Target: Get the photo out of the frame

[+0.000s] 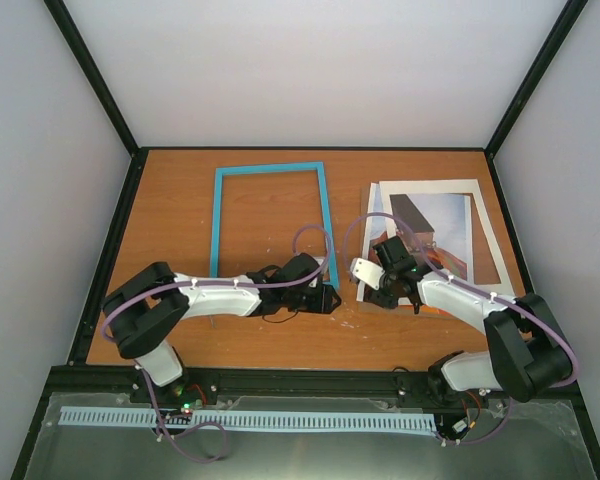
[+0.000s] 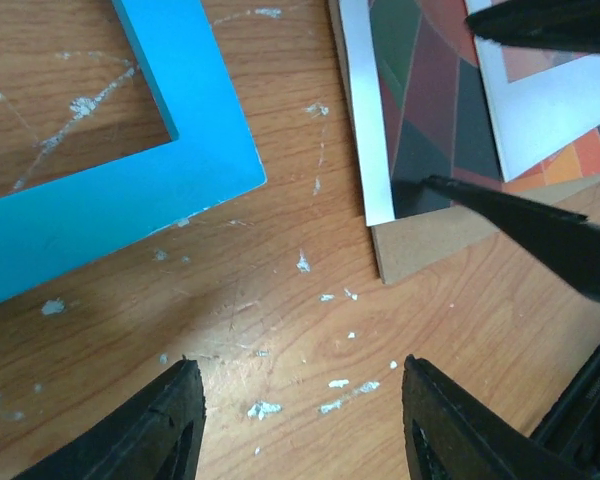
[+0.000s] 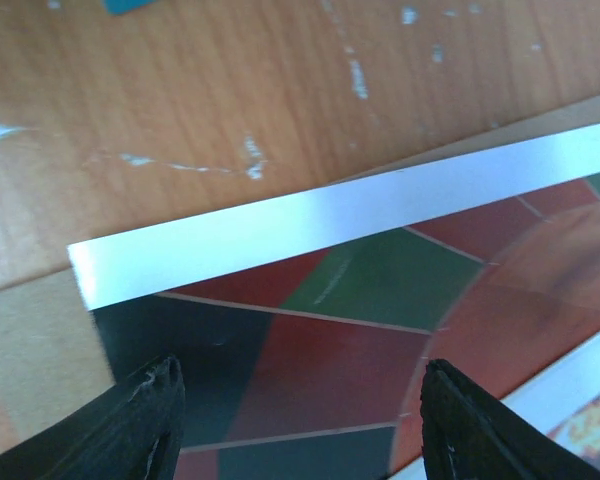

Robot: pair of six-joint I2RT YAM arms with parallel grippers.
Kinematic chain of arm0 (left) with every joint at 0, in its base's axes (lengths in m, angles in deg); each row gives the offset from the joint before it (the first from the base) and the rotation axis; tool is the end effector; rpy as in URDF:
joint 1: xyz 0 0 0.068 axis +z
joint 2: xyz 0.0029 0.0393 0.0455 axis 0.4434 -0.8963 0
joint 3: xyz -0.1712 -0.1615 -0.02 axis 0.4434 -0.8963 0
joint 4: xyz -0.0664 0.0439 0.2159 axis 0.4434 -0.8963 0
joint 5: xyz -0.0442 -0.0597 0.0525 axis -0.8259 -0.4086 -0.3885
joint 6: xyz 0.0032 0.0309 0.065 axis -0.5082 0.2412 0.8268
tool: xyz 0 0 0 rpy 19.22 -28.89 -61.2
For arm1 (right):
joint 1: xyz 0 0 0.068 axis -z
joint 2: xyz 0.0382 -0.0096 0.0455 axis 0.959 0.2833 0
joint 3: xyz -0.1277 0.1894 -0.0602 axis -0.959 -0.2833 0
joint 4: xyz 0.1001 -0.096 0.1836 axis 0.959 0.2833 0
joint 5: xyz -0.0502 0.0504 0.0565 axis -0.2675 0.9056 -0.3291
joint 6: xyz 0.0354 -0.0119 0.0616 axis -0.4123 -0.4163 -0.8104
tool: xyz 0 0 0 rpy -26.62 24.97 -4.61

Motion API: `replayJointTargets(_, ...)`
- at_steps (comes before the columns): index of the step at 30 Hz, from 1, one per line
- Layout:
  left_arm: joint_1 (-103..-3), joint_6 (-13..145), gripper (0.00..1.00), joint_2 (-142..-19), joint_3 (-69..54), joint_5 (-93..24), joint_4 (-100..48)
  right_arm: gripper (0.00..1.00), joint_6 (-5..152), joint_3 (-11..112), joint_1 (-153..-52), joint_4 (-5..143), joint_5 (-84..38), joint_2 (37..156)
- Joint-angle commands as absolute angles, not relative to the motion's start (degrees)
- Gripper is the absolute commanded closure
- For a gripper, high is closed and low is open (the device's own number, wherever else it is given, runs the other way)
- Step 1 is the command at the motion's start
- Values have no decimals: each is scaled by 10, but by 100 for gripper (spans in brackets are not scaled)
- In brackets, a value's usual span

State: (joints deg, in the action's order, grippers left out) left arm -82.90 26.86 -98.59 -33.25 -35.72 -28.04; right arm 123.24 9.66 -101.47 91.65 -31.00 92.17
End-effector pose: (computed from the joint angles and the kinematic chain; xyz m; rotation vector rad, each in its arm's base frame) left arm 0.1636 -0.2658 0.1277 0.2329 2.6470 -0.9716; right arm 0.1965 0.1041 0.1170 -1.5693 2.2058 -0.0812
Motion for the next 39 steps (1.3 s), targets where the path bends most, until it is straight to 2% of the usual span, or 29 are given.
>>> replayJointTargets(1,-823,267,46,-1016,-298,-365,-253,36,1217,88,-1015,873,-365,918)
replayJointTargets(8,-814,278,45,-1066,-237,-374,-241,36,1204,108,-1002,896,-336,917)
replayJointTargets(15,-814,270,45,-1123,-164,-396,-264,35,1207,140,-885,960,-250,884)
replayJointTargets(24,-815,218,43,-1165,-154,-416,-291,35,1227,119,-753,961,-237,904)
replayJointTargets(39,-815,229,44,-1216,-105,-472,-302,37,1240,94,-743,953,-240,989)
